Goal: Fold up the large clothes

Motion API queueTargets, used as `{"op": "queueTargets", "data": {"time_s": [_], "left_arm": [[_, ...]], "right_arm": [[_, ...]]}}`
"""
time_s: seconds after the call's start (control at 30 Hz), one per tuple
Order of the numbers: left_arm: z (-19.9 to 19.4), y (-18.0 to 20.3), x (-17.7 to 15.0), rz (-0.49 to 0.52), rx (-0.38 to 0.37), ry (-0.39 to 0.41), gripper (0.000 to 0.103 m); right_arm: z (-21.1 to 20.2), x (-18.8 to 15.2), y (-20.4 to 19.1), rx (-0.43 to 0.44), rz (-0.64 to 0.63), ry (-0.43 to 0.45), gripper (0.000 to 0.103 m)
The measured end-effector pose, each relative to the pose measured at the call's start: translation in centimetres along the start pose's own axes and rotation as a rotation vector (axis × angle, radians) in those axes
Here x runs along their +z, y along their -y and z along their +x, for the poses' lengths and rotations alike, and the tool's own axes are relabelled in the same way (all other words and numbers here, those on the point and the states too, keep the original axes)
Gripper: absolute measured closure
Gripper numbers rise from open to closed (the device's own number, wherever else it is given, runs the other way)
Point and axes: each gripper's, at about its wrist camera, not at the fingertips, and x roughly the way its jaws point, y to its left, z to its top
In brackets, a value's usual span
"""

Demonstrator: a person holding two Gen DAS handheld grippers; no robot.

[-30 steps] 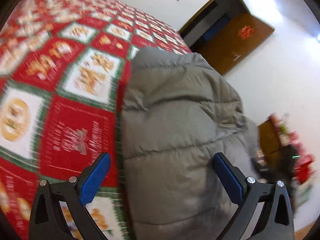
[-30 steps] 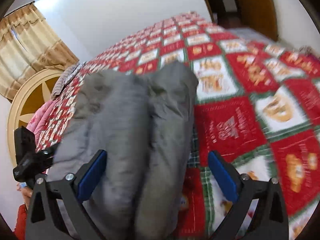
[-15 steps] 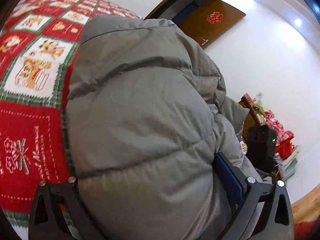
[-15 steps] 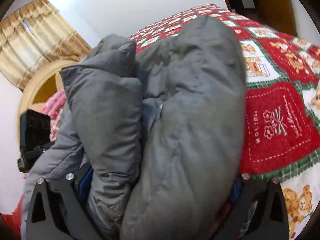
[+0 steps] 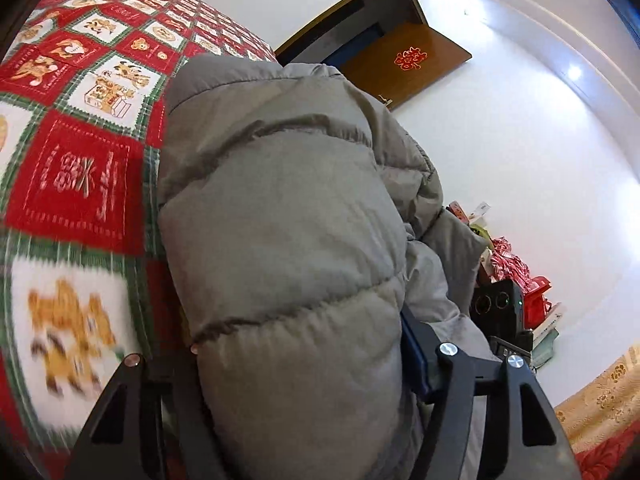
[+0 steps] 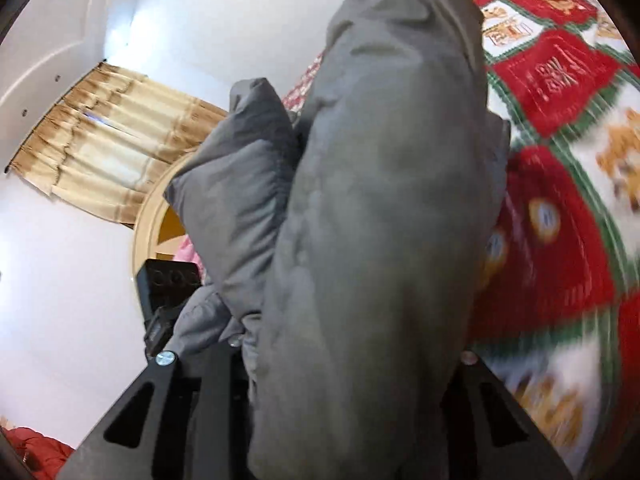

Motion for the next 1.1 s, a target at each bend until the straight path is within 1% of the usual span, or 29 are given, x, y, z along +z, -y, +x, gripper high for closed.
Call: {"op": "queueTargets", "data": {"time_s": [0.03,0.1,0.17,0.23,0.33,0.37,0.43,0.5,0.53,0.6,0.67,0.73,0.77,0.8,0.87,1.0,1.03,1.07,1.1], "left_arm": [[-0.3,1.0,-0.2,0.015,0.003,-0.001,0.038],[-1.3,2.4,0.1,0.044,-0.016,0.006,0.038],[-1.1,4.5,0.9,0.073,-0.059,0.021,0.038],[-1.1,7.1,1.6,0.117,-0.097,0.032,0.038],[0.7,10.9,2.8,0.182,-0.145,0.021,0.038],[0.9,11.4,3.0,0.196,-0.156,0.014,0.038],[3.0,13.6,3.4,0.227,-0.183,-0.009,0.038],[6.0,15.1,3.5,0.253,-0.192,-0.040,0.038],[7.9,16.0,3.5,0.268,-0.184,-0.058,0.038],[10.7,16.9,3.4,0.288,-0.163,-0.087,0.038],[13.1,16.7,3.4,0.295,-0.138,-0.114,0.038],[16.2,16.2,3.6,0.289,-0.096,-0.144,0.038],[16.7,15.9,3.7,0.286,-0.079,-0.151,0.038],[17.8,15.2,4.0,0.284,-0.039,-0.158,0.038],[18.5,13.8,3.5,0.276,0.017,-0.159,0.038],[18.7,12.0,4.1,0.265,0.102,-0.141,0.038],[18.9,11.5,4.3,0.266,0.124,-0.135,0.038],[19.0,11.1,4.5,0.269,0.151,-0.129,0.038],[19.0,11.0,4.3,0.275,0.175,-0.127,0.038]], "right_arm": [[-0.8,-0.2,-0.5,0.002,-0.009,0.010,0.069],[-2.3,-0.8,-2.2,0.013,-0.031,0.042,0.069],[-4.3,-0.9,-3.5,0.034,-0.045,0.078,0.069],[-7.7,-0.9,-5.1,0.055,-0.069,0.131,0.069],[-12.7,-0.5,-6.8,0.038,-0.108,0.202,0.069],[-14.1,-0.3,-7.0,0.032,-0.111,0.219,0.069],[-17.6,0.0,-6.8,0.007,-0.111,0.263,0.069],[-19.9,0.4,-6.2,-0.031,-0.106,0.295,0.069],[-21.4,0.7,-5.5,-0.059,-0.095,0.313,0.069],[-23.0,1.1,-3.4,-0.085,-0.054,0.331,0.069],[-24.0,1.6,-0.9,-0.101,-0.005,0.350,0.069],[-24.6,1.7,1.2,-0.107,0.026,0.358,0.069],[-24.5,2.1,2.2,-0.115,0.043,0.358,0.069],[-24.1,2.7,3.4,-0.113,0.065,0.353,0.069],[-23.6,3.2,4.6,-0.112,0.080,0.337,0.069],[-21.7,6.0,7.0,-0.106,0.096,0.289,0.070],[-22.1,4.9,6.8,-0.108,0.096,0.280,0.070],[-22.1,4.9,7.3,-0.112,0.099,0.270,0.070],[-22.5,3.9,7.2,-0.129,0.098,0.265,0.069]]}}
